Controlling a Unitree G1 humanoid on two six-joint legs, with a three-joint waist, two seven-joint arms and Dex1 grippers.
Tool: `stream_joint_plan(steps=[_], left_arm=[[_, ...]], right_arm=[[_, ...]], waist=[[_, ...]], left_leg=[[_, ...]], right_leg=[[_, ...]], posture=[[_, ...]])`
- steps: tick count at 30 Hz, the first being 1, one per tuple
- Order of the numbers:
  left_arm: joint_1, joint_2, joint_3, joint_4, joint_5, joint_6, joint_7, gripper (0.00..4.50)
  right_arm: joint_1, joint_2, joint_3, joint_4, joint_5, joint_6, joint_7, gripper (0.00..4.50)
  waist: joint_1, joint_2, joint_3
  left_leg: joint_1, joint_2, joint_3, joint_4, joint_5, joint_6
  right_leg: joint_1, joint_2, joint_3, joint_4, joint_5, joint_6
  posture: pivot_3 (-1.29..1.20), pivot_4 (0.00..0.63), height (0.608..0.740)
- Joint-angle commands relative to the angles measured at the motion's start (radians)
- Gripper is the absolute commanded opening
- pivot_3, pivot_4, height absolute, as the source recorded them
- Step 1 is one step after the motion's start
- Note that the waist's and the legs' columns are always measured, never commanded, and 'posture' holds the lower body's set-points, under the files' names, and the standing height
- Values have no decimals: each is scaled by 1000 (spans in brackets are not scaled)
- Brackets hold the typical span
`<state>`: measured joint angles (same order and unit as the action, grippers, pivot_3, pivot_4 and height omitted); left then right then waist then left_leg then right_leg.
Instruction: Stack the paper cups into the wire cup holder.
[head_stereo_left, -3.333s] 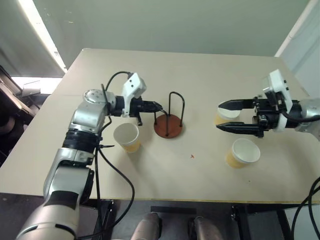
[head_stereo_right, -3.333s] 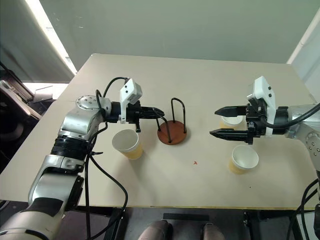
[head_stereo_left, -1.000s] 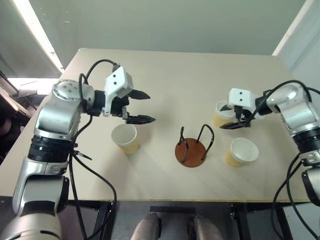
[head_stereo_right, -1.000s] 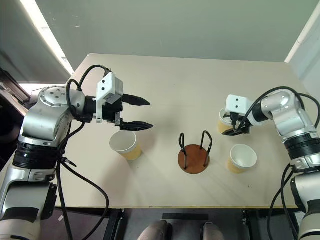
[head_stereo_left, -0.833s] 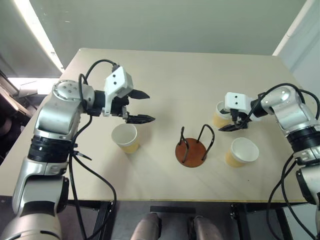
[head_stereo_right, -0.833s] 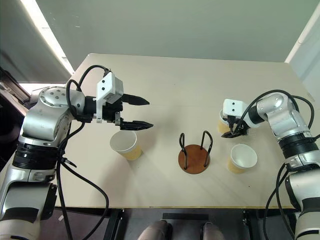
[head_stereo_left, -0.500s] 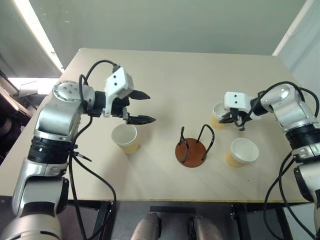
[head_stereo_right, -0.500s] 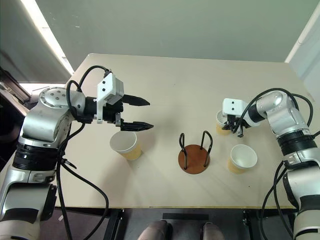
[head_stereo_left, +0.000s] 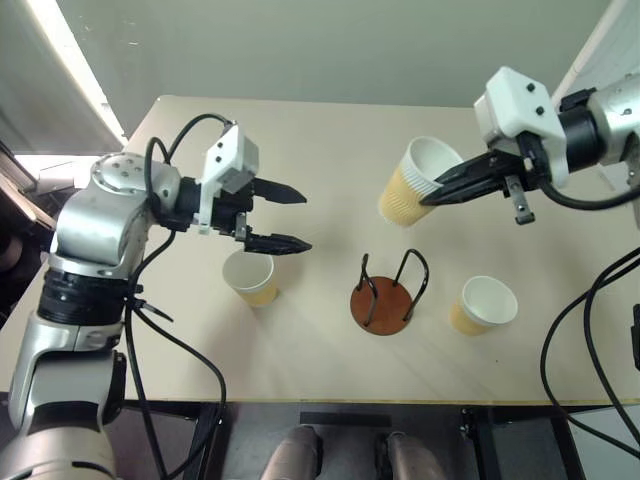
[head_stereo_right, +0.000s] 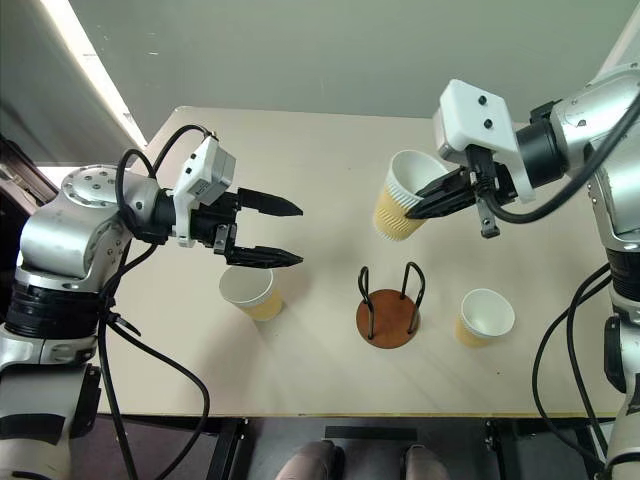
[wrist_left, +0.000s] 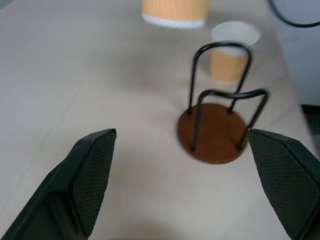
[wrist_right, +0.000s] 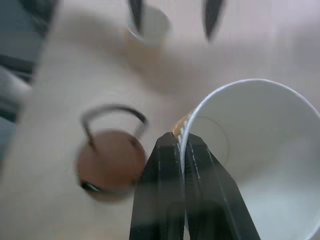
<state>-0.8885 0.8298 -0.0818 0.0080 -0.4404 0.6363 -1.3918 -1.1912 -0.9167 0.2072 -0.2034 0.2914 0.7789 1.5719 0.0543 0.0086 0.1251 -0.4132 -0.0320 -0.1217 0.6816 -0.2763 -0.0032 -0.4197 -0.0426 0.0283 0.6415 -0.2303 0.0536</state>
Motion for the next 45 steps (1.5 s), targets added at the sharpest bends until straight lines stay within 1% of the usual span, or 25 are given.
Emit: stream_joint_plan(steps=[1,5,17,23,27,30,40,45], left_arm=[[-31,17,20,-28,-26,3,-20,4500],[-30,13,10,-26,-25,-3,-26,4500],[-10,26,13,-39,-20,-4,-26,4500],[-11,23,7,-20,-6,-22,-23,4500],[-3,20,3,-19,0,-34,-19,4500],[5,22,4,-25,2,-35,-15,4500],[28,40,21,-69,-12,-12,10,4500],[49,70,37,-122,-24,8,22,4500]], right_arm=[[-14,-13,-33,-122,91,110,-25,68],[37,-25,-13,-186,117,124,-54,68],[141,-99,71,-147,29,-58,-41,68],[147,-67,109,-154,18,-77,-48,68],[144,-41,149,-146,-25,-102,-65,68],[137,-21,148,-144,-29,-100,-77,644],[148,6,102,-126,-14,-96,-139,3876],[154,-7,61,-72,-7,-91,-173,3876]], waist=[[0,0,0],[0,0,0],[-2,0,0],[-3,0,0],[-4,0,0],[-4,0,0],[-4,0,0],[-5,0,0]], left_leg=[[0,0,0,0,0,0],[1,0,-1,0,0,0],[1,0,0,0,0,0],[1,0,0,0,0,0],[1,0,-1,1,0,0],[1,0,-1,1,0,0],[1,0,-1,0,0,0],[1,0,-1,0,0,0]], right_leg=[[0,0,0,0,0,0],[0,0,0,0,0,0],[0,0,0,0,0,0],[0,0,0,0,0,0],[0,0,0,1,0,0],[0,0,0,1,0,0],[0,0,0,1,0,0],[0,0,0,0,0,0]], posture=[[0,150,740],[0,150,740],[0,150,740],[0,150,740],[0,150,740],[0,150,740],[0,150,740],[0,150,740]])
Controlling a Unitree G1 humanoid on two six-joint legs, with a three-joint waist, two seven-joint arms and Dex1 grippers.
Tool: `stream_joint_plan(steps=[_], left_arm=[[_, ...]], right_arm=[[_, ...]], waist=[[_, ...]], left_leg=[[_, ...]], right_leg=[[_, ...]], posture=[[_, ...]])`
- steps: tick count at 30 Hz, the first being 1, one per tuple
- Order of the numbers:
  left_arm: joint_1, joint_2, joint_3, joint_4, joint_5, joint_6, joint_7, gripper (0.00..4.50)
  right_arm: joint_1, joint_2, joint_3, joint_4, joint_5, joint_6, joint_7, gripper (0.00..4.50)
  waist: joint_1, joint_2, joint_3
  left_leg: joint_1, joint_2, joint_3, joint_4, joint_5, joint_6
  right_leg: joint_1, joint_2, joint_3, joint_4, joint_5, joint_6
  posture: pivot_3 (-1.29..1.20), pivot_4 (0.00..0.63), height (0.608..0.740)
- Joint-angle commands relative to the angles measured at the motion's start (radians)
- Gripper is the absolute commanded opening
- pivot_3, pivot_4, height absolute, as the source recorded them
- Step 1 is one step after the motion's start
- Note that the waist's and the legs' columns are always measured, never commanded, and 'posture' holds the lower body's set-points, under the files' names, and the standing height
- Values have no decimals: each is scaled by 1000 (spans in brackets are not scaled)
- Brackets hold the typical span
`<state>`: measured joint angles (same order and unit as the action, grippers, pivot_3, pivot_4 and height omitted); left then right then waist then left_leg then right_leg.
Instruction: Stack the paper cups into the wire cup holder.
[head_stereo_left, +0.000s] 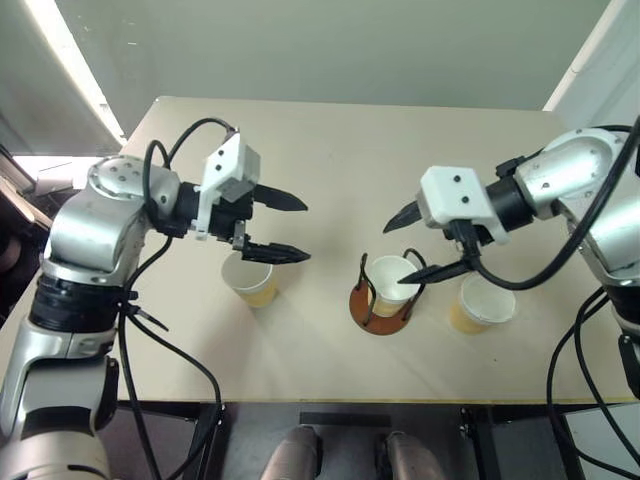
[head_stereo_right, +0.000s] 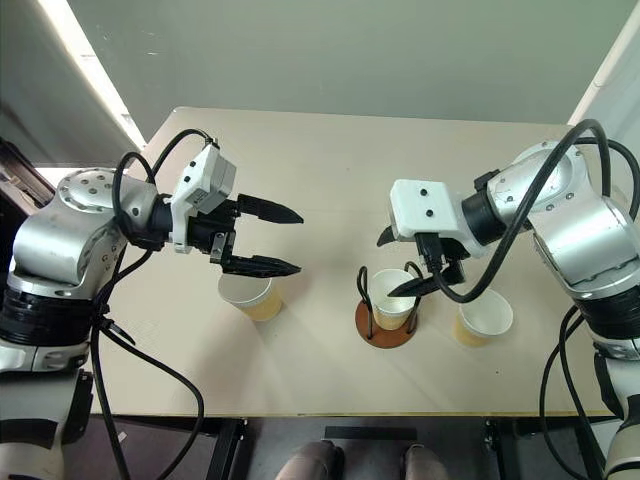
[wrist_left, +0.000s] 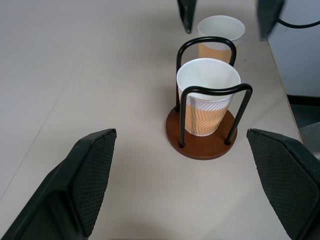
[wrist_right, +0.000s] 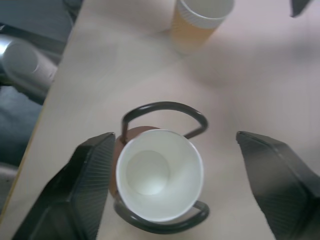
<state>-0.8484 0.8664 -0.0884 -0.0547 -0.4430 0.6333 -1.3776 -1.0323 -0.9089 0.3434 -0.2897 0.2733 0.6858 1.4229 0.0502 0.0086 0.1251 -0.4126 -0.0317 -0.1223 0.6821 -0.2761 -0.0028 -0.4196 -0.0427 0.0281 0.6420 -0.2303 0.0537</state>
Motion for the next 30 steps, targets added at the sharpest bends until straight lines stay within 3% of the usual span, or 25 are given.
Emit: stream_joint_plan(steps=[1,12,16,23,30], left_arm=[[20,46,51,-78,-27,19,10,4500],[226,263,122,-267,13,-25,30,4500],[304,341,119,-333,96,-84,64,4500],[346,392,78,-366,203,-130,113,4500],[355,389,24,-358,261,-142,117,4500]], right_arm=[[0,-21,-85,20,12,2,-28,3876],[14,-26,-112,62,46,-4,-13,3876],[6,-25,-150,65,152,53,51,3876],[14,-14,-225,37,324,141,94,3876],[26,-31,-232,30,350,140,76,3876]], waist=[[-1,0,0],[-7,0,0],[-7,0,0],[-8,0,0],[-8,0,0]], left_leg=[[0,0,0,0,0,0],[1,0,0,-1,0,0],[0,0,0,0,0,0],[2,0,0,-1,0,-1],[4,0,0,-1,-1,-2]], right_leg=[[0,0,0,0,0,0],[0,1,0,-1,0,0],[0,1,0,-2,0,0],[0,1,0,-1,-1,-2],[0,0,0,1,-3,-4]], posture=[[0,150,740],[0,150,740],[0,150,740],[0,150,740],[0,150,740]])
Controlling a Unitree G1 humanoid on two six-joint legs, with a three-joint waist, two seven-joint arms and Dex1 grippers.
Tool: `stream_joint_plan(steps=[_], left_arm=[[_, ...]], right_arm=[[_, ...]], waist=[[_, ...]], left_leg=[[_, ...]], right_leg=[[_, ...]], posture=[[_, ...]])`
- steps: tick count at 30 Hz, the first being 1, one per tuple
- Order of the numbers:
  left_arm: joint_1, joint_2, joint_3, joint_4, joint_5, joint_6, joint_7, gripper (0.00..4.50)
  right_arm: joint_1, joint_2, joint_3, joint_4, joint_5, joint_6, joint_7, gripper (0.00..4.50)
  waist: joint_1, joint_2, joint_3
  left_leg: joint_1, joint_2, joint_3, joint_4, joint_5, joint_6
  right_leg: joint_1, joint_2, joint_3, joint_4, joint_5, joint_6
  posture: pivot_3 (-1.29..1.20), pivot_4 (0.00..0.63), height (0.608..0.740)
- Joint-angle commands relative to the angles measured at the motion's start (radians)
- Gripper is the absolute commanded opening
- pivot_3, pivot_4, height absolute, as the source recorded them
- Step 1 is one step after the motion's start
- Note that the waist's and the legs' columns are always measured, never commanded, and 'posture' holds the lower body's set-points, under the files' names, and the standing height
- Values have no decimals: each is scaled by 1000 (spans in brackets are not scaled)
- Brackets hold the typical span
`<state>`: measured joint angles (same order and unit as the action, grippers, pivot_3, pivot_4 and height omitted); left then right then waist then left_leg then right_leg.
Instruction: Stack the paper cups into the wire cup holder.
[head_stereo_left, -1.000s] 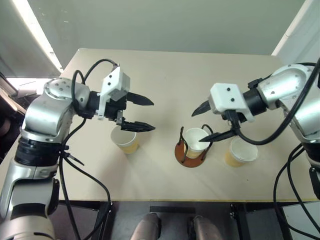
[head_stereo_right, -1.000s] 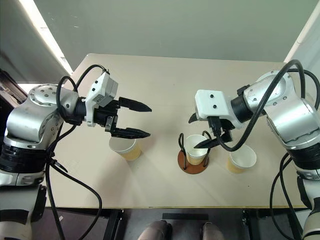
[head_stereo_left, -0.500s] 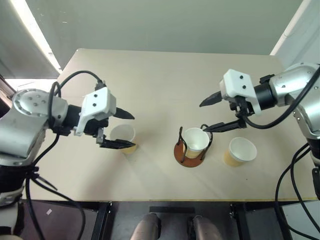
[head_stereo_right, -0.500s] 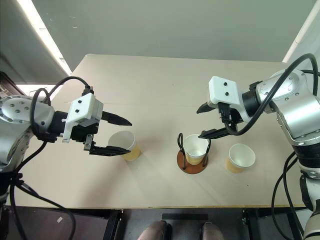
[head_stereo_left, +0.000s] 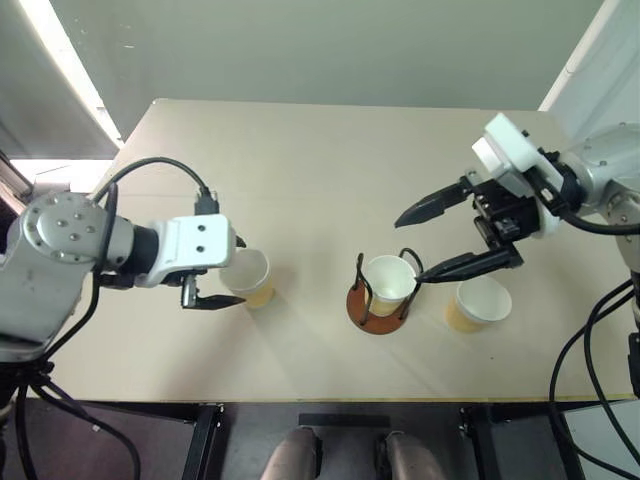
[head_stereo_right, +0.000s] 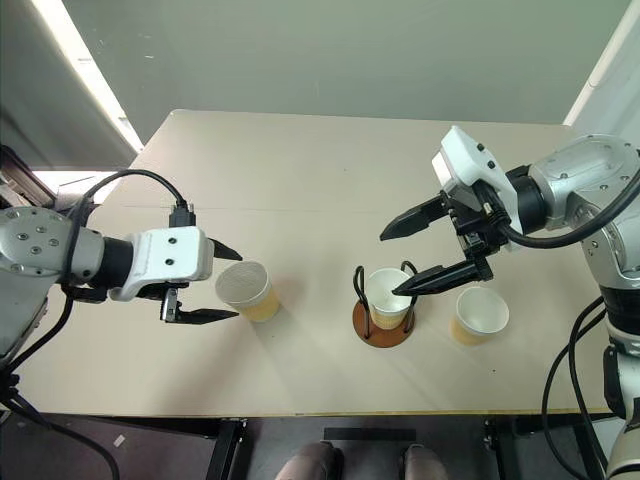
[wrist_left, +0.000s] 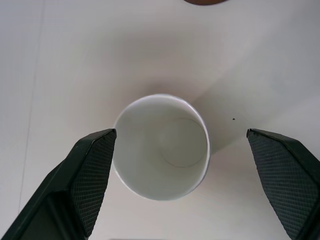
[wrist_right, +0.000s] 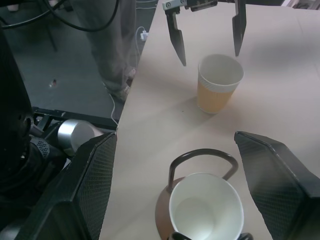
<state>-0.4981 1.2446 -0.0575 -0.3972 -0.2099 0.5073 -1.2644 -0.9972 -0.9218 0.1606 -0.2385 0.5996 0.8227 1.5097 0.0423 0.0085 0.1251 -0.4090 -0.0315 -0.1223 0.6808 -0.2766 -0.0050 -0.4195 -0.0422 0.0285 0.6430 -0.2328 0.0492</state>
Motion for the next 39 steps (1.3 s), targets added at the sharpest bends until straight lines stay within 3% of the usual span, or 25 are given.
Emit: stream_joint_plan(steps=[1,13,16,27,39], left_arm=[[9,10,-15,-15,34,-18,1,4500],[12,-25,-111,65,118,-94,-8,4500],[-5,-52,-144,114,141,-137,-21,3957],[-123,-130,-150,211,93,-180,-144,5],[-521,-355,-172,318,-98,-10,-292,5]], right_arm=[[-8,-21,-50,-24,27,8,-16,3876],[21,-40,-60,-57,45,17,-61,3876],[25,-42,-60,-57,43,15,-71,3930],[43,-58,-80,-60,45,-4,-90,3930],[197,-86,-201,-112,77,-66,-148,3930]], waist=[[-1,0,0],[-1,0,0],[0,0,0],[2,0,0],[6,0,0]], left_leg=[[0,0,0,0,0,0],[1,0,0,0,-1,-1],[1,0,0,0,-1,-1],[0,0,0,0,-1,-1],[-2,0,-1,0,-1,-1]], right_leg=[[0,0,0,0,0,0],[0,0,0,1,0,0],[0,0,0,1,0,0],[0,0,0,2,0,0],[1,0,-1,2,0,1]], posture=[[0,150,740],[0,150,740],[0,150,740],[0,150,740],[0,150,740]])
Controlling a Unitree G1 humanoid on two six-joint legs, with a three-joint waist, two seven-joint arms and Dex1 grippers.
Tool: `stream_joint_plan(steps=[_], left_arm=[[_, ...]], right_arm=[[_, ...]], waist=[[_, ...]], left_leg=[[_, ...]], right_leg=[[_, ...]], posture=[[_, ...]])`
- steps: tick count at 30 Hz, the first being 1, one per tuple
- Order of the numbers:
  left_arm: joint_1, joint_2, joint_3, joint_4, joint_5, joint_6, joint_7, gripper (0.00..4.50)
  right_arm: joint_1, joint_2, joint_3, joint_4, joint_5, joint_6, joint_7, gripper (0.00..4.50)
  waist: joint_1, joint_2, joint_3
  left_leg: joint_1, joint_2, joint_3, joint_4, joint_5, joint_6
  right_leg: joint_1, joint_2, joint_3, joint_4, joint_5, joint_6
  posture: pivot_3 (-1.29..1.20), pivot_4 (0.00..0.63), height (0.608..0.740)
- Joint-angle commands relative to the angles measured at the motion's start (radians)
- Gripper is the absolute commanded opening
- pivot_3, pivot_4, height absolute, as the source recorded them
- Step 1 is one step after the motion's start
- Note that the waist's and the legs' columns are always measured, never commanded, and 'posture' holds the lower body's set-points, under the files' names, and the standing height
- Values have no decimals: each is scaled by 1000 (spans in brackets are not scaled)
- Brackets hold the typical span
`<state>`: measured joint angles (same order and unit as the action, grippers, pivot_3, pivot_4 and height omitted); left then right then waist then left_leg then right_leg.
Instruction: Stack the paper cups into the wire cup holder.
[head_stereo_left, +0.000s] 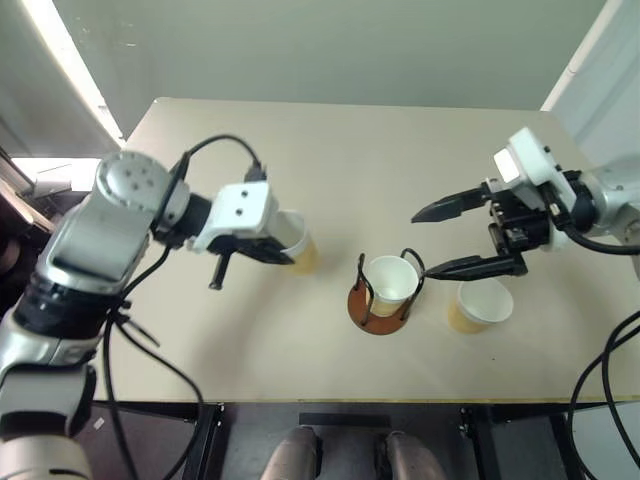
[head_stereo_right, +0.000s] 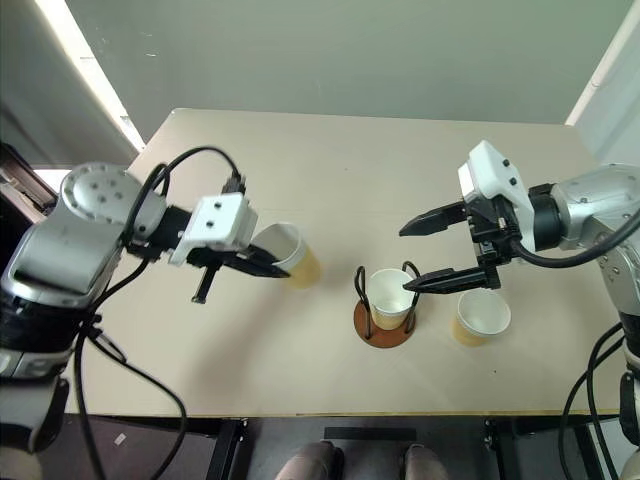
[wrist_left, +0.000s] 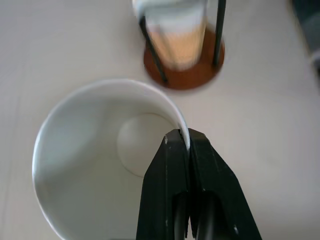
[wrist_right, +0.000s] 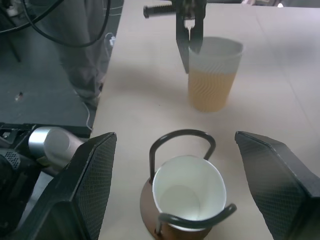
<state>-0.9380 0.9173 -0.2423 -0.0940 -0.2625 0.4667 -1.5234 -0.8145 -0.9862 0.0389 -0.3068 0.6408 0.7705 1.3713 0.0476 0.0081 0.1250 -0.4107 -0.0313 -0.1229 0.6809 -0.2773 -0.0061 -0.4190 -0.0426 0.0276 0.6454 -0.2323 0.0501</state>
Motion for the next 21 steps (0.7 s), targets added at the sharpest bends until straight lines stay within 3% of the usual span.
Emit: stream_joint_plan(steps=[1,11,21], left_arm=[[-114,-46,7,26,-56,36,-47,5],[-317,-154,-105,125,-171,17,-91,5],[-366,-199,-256,191,-209,-98,-91,5]], right_arm=[[29,-24,-100,-52,49,-16,-10,3930],[199,-93,-229,-98,76,-62,-10,3930],[292,-183,-368,-65,102,-66,-31,3930]], waist=[[0,0,0],[2,0,0],[6,0,0]], left_leg=[[0,0,0,0,0,0],[-1,0,0,0,0,0],[-2,1,1,1,0,1]], right_leg=[[0,0,0,0,0,0],[0,0,0,-2,1,2],[0,0,0,-2,2,3]], posture=[[0,150,740],[0,150,740],[0,150,740]])
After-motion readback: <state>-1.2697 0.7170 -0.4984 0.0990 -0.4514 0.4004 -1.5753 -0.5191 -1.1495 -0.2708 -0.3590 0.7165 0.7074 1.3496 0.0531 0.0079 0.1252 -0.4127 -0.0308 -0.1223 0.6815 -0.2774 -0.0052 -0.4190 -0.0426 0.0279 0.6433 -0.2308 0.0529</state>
